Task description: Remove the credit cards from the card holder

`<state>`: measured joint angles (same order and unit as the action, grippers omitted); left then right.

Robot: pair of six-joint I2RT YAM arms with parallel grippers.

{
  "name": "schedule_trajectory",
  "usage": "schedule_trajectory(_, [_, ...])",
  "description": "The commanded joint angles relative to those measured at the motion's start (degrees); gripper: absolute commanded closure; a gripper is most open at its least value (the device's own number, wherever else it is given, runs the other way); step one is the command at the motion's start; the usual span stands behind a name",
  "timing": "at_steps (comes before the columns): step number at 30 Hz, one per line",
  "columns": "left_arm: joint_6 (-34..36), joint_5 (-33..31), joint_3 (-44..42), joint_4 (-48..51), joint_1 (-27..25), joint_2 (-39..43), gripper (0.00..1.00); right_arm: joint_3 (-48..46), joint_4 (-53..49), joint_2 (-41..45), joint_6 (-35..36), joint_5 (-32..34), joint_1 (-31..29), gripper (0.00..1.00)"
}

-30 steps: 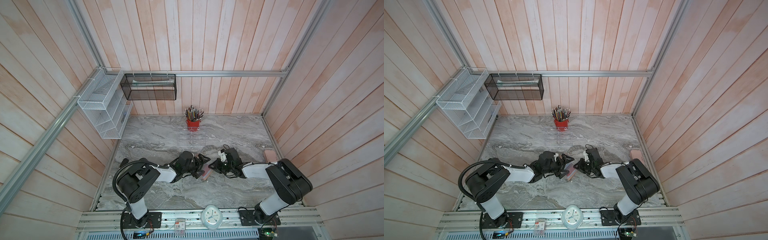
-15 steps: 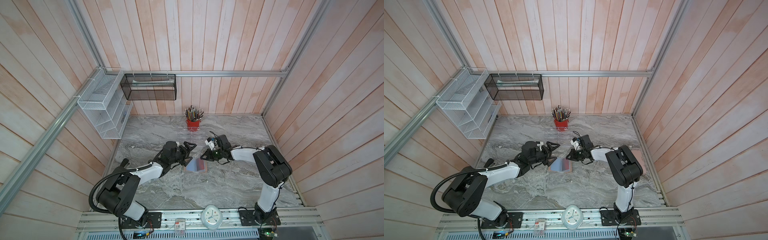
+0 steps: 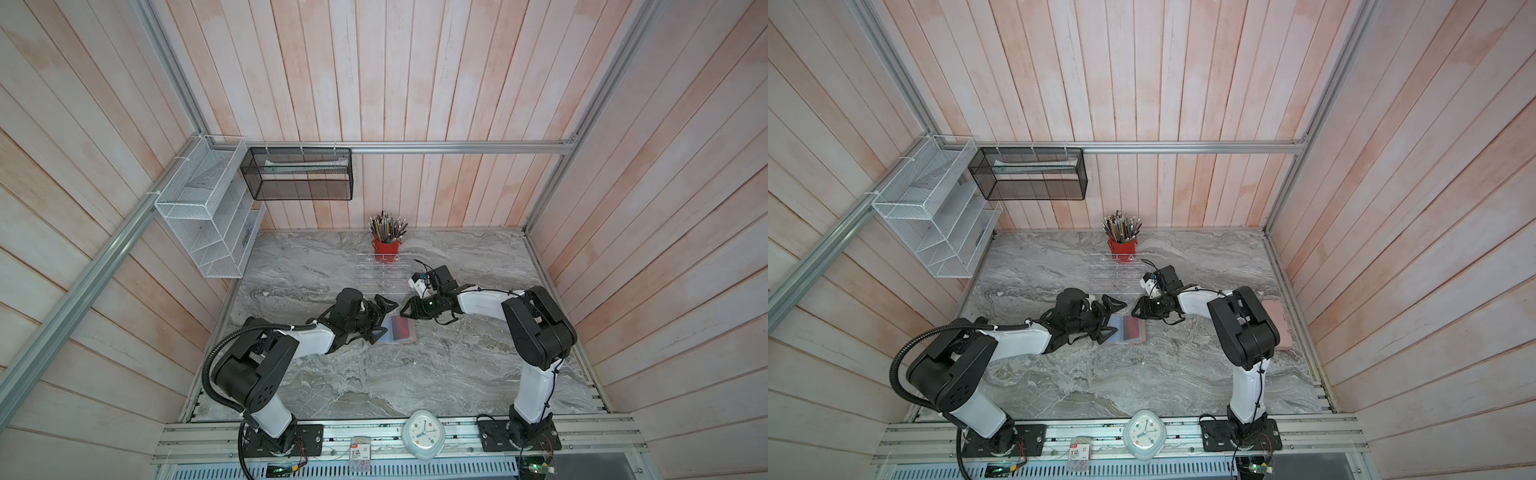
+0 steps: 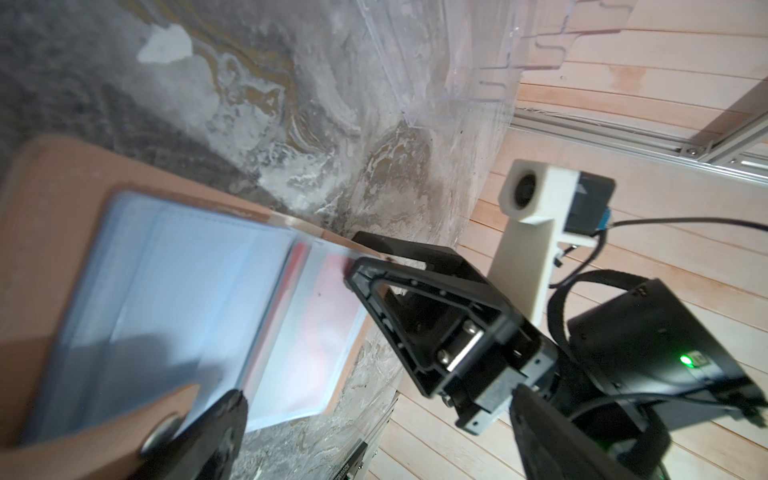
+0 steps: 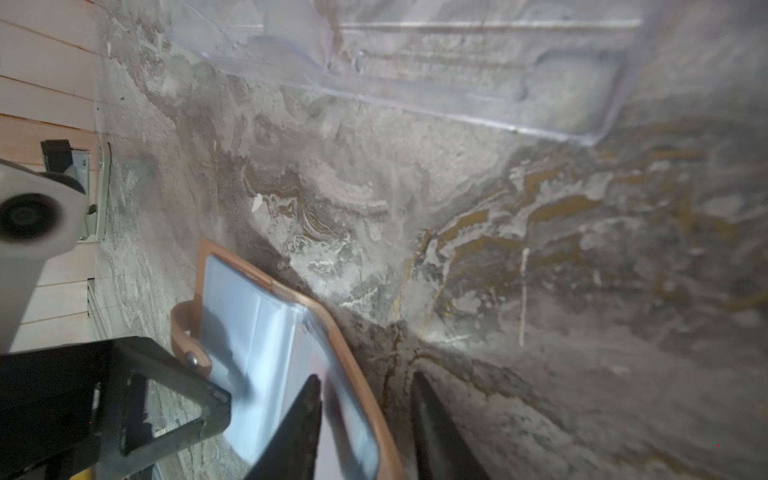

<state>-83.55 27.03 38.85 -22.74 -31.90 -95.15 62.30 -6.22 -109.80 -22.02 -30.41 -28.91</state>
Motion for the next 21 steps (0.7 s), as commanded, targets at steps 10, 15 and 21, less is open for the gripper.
schedule_trajectory(10, [0.49, -0.83, -0.56, -2.83, -0.58, -1.97, 0.00, -5.33, -4.64, 9.54, -4.64, 8.78, -1.51, 0.24])
schedule_trajectory(15, [-0.18, -1.09, 0.58, -3.45, -1.40, -2.83, 0.00, -6.51, -6.66, 10.35, -5.64, 12.33, -2.92, 0.24])
schedule_trajectory(21, [-0.50, -1.88, 2.01, -3.18, -1.50, -2.60, 0.00, -9.33, -5.88, 10.36, -7.20, 13.95, -3.38, 0.22])
